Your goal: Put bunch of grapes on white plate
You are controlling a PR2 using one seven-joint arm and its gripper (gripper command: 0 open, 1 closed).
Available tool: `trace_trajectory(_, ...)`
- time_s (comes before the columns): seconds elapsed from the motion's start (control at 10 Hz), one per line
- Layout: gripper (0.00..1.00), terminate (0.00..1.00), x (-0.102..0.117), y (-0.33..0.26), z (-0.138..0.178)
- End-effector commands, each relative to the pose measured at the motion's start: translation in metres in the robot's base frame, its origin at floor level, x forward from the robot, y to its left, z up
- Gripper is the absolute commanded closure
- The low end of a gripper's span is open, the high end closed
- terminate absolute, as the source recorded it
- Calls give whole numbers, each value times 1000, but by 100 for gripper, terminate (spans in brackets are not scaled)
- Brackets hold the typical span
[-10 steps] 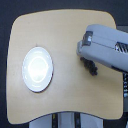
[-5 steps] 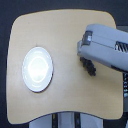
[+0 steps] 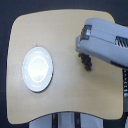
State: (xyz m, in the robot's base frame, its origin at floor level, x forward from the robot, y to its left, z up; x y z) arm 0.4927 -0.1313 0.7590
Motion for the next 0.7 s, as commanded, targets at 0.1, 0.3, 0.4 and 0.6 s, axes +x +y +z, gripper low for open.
trace_trajectory(0.1, 100, 0, 6, 29, 109)
trace_trajectory(0.3, 100, 0, 2, 45, 121)
trace_trajectory(0.4, 100, 0, 0, 60, 121)
trace_trajectory(0.6, 100, 0, -15, 115, 112)
